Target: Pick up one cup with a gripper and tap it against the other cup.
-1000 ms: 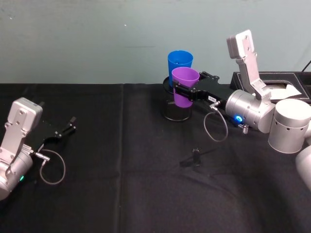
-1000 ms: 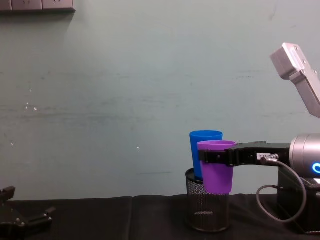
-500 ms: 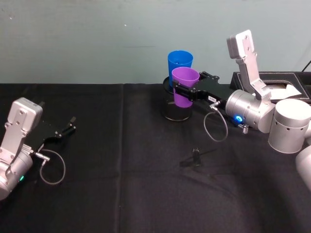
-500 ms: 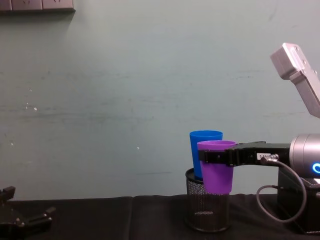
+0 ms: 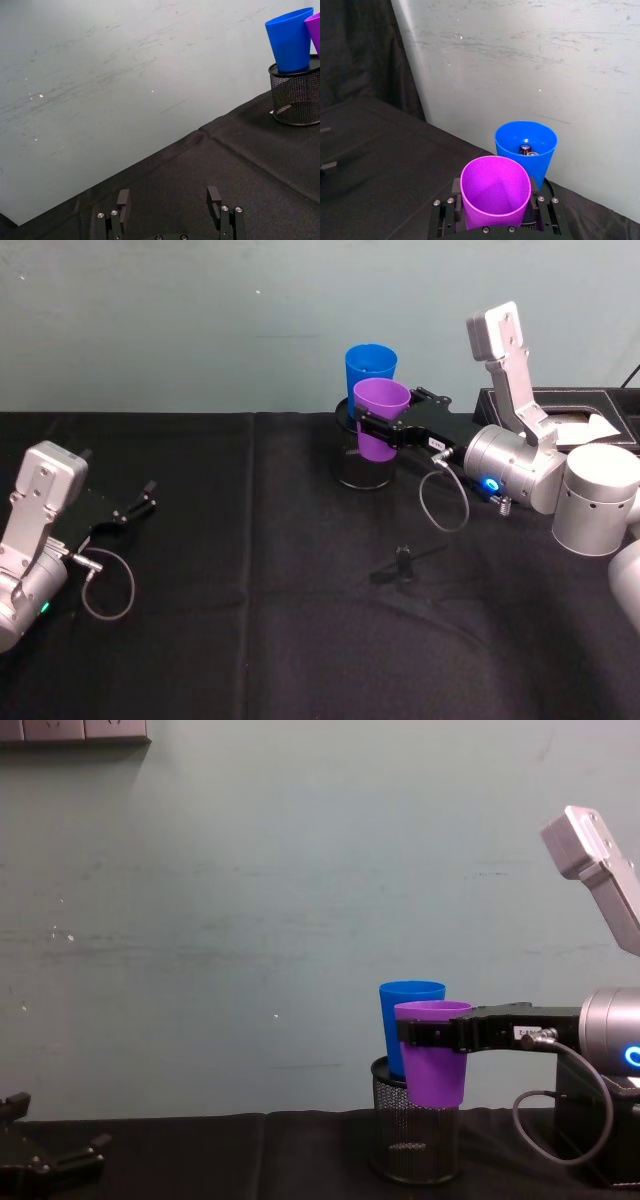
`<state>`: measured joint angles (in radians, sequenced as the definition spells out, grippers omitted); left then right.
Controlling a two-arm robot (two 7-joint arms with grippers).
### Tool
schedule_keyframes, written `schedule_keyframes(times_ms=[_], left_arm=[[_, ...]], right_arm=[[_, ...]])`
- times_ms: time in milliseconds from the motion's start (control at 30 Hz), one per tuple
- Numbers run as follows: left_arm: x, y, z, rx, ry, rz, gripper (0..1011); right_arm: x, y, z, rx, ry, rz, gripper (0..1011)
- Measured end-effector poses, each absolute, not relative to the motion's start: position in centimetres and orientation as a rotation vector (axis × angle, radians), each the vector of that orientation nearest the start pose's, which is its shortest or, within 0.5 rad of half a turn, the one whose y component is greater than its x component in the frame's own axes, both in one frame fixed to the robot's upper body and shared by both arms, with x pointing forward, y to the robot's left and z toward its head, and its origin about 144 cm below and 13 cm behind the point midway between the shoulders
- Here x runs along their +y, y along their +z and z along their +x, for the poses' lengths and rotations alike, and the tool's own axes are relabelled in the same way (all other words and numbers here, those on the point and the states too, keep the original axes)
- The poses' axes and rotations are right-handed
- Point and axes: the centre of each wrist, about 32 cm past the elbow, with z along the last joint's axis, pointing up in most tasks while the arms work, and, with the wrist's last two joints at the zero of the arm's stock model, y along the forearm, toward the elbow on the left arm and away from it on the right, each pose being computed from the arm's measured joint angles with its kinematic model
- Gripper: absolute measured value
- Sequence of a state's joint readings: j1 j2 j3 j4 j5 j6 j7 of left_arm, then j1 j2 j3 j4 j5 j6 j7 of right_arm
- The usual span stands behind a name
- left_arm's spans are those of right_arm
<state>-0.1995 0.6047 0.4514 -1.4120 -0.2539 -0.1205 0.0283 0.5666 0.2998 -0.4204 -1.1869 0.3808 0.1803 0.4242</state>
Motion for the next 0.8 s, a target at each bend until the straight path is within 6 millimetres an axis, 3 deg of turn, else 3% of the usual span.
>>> schedule_keyframes(times_ms=[800], left_arm=[[30.97, 113.98, 48.86, -0.285, 1.248, 0.304, 1000]], right_arm=[[-23.31, 122.00, 59.73, 0.042, -0.901, -0.146, 739]])
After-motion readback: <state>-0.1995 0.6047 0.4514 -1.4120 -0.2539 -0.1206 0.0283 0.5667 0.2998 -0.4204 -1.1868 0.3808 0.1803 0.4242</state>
